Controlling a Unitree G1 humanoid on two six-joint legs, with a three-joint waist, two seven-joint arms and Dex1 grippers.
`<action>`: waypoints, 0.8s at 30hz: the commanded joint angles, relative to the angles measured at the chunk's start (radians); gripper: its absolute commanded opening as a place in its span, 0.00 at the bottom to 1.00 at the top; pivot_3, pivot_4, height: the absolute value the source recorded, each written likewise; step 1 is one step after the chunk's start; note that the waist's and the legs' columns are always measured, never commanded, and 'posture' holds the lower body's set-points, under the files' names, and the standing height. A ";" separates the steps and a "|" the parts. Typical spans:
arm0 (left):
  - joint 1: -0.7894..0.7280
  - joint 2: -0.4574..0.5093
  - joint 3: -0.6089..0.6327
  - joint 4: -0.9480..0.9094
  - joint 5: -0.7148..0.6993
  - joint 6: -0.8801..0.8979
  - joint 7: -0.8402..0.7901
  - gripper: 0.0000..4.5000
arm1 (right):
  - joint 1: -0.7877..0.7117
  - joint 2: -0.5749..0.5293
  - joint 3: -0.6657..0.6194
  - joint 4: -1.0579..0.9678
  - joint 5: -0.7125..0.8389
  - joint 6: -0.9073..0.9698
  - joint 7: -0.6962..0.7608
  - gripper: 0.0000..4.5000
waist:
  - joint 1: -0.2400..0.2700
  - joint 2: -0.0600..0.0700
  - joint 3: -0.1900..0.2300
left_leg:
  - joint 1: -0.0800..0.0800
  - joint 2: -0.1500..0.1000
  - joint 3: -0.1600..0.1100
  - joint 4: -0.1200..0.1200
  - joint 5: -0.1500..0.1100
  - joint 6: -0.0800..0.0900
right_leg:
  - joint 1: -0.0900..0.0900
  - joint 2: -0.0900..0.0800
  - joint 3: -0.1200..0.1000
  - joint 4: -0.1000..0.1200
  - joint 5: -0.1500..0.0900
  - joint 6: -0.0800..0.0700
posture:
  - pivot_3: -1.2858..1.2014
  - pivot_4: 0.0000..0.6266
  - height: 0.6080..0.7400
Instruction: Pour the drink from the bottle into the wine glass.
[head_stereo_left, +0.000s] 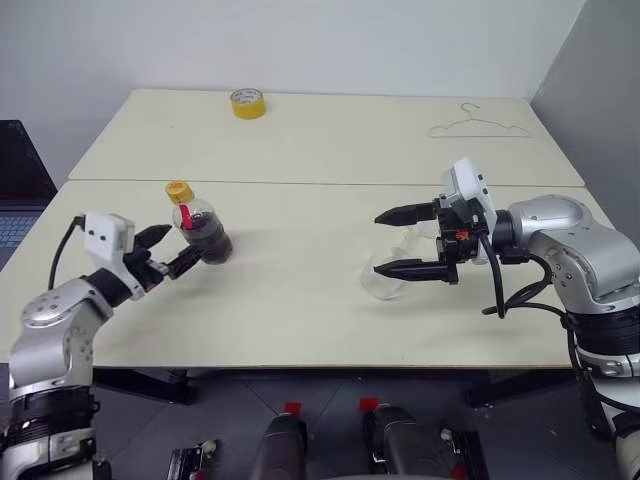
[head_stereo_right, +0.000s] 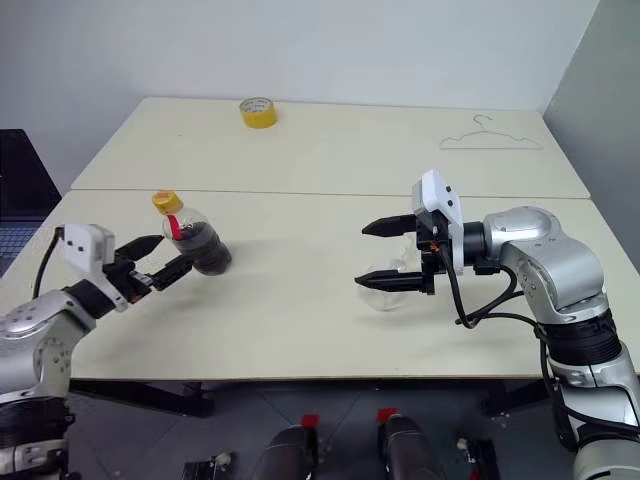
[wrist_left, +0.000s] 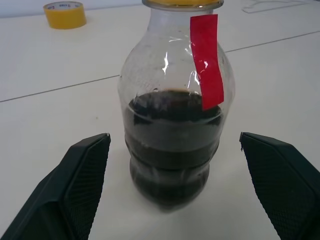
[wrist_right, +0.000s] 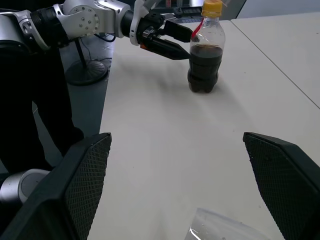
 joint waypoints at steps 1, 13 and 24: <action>-0.042 -0.003 -0.012 0.027 0.026 -0.040 0.021 0.96 | -0.012 -0.006 -0.009 -0.027 0.017 -0.007 -0.001 1.00 | 0.000 0.000 0.000 | 0.000 0.000 0.000 0.000 0.000 0.000 | 0.000 0.000 0.000 0.000 0.000 0.000 | 0.52 0.24 1.00; -0.149 -0.099 -0.066 0.189 0.084 -0.155 0.077 0.96 | -0.009 0.016 -0.005 -0.045 0.023 -0.001 -0.028 1.00 | 0.001 0.000 0.000 | -0.001 0.000 -0.001 0.002 0.000 0.000 | 0.001 0.000 0.000 0.000 0.001 0.001 | 0.52 0.24 1.00; -0.209 -0.134 -0.094 0.303 0.116 -0.233 0.084 0.96 | -0.021 0.062 0.016 -0.061 0.026 0.014 -0.055 1.00 | 0.000 0.000 0.000 | -0.001 0.000 -0.001 0.003 0.000 0.000 | 0.001 0.000 0.001 0.000 0.001 0.002 | 0.52 0.24 1.00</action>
